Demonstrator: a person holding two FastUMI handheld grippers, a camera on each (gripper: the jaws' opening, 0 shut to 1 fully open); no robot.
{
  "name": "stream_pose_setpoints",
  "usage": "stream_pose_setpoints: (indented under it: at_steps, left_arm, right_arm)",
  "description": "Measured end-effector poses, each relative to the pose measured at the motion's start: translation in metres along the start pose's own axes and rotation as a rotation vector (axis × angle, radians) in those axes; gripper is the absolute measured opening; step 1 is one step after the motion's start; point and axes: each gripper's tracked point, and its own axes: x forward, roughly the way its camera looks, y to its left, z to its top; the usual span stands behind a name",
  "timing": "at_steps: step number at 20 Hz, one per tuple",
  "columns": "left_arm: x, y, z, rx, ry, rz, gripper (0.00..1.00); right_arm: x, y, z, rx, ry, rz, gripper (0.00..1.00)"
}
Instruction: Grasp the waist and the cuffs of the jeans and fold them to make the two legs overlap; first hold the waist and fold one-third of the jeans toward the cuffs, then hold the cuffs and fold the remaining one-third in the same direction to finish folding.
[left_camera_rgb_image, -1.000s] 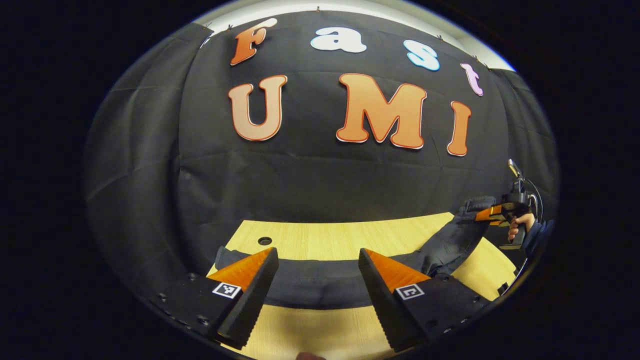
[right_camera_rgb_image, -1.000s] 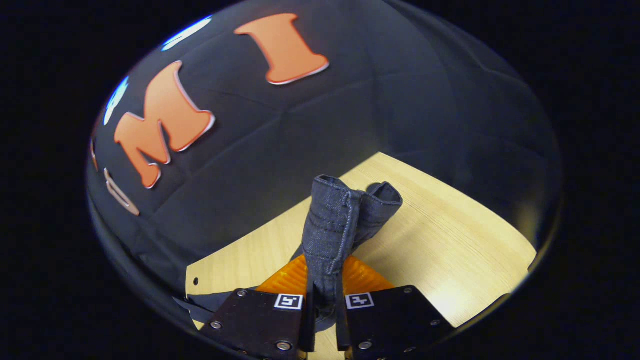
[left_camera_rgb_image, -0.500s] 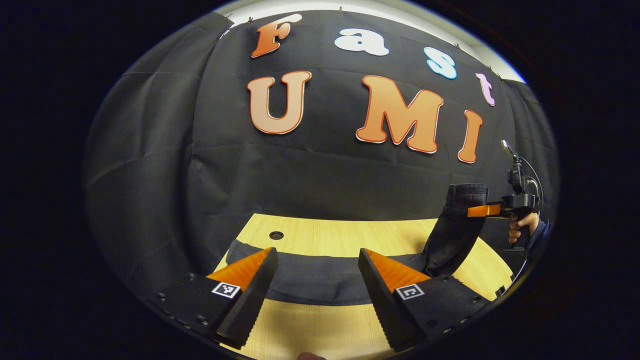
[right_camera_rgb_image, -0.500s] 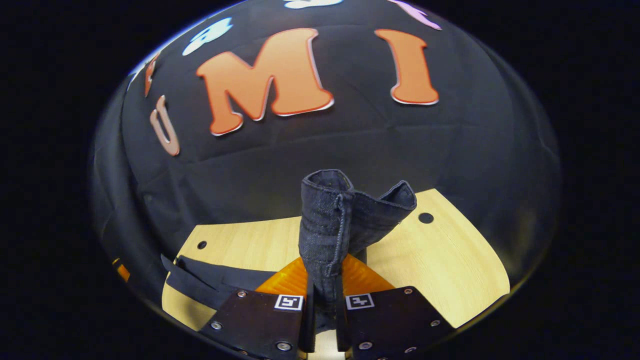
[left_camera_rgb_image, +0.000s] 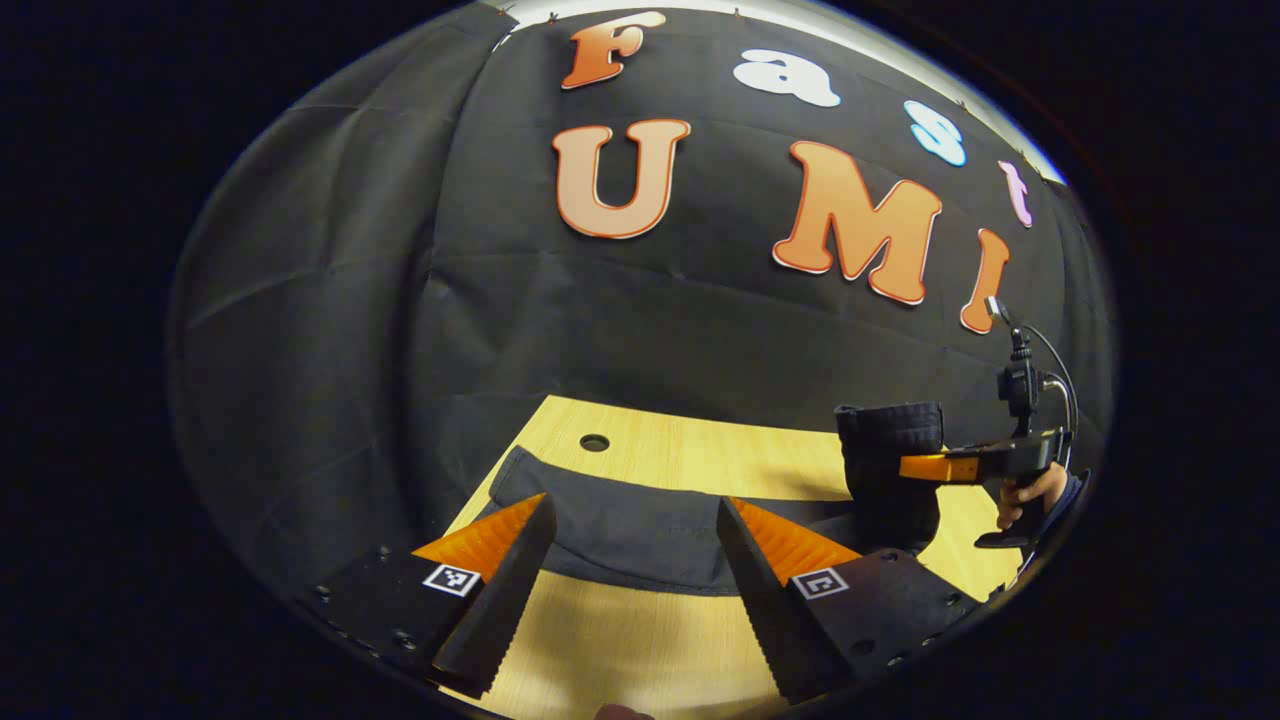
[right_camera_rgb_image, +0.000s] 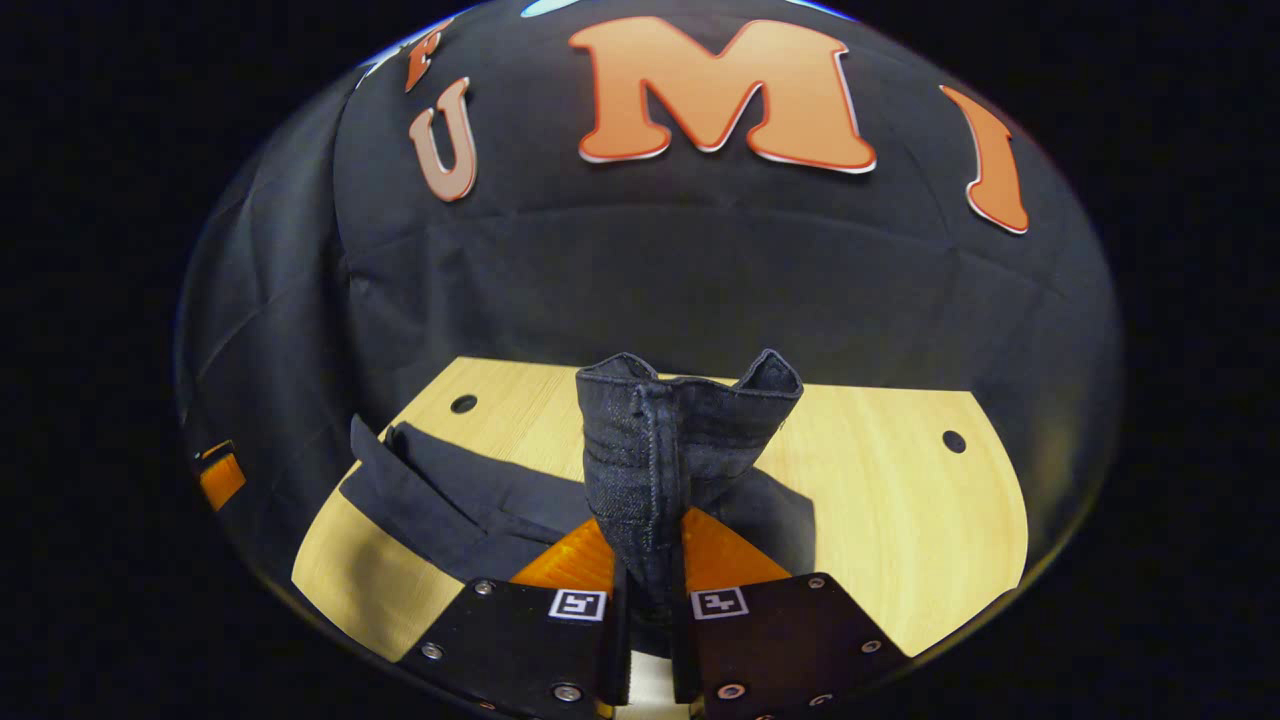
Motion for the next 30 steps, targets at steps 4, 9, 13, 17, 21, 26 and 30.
stream_pose_setpoints:
  at_steps: [4,9,13,17,21,26,30]
  left_arm:
    - [0.002,0.018,-0.008,-0.03,0.034,0.037,0.97]
    - [0.004,0.033,-0.014,-0.043,0.065,0.068,0.97]
    - [0.01,0.041,-0.027,-0.079,0.12,0.074,0.97]
    - [0.023,0.052,-0.048,-0.132,0.193,0.087,0.97]
    - [0.033,0.071,-0.065,-0.264,0.298,0.116,0.97]
    - [0.051,0.101,-0.091,-0.538,0.46,0.15,0.97]
    - [0.074,0.122,-0.106,-0.641,0.566,0.197,0.97]
  right_arm:
    - [0.028,0.024,-0.043,-0.033,0.117,0.025,0.17]
    - [0.048,0.059,-0.077,-0.025,0.198,0.081,0.35]
    - [0.038,0.068,-0.088,-0.044,0.231,0.121,0.56]
    - [0.031,0.093,-0.082,0.02,0.235,0.195,0.87]
    - [0.038,0.095,-0.087,0.064,0.244,0.198,0.9]
    - [0.051,0.089,-0.106,0.083,0.304,0.168,0.91]
    - [0.046,0.083,-0.085,0.125,0.243,0.161,0.9]
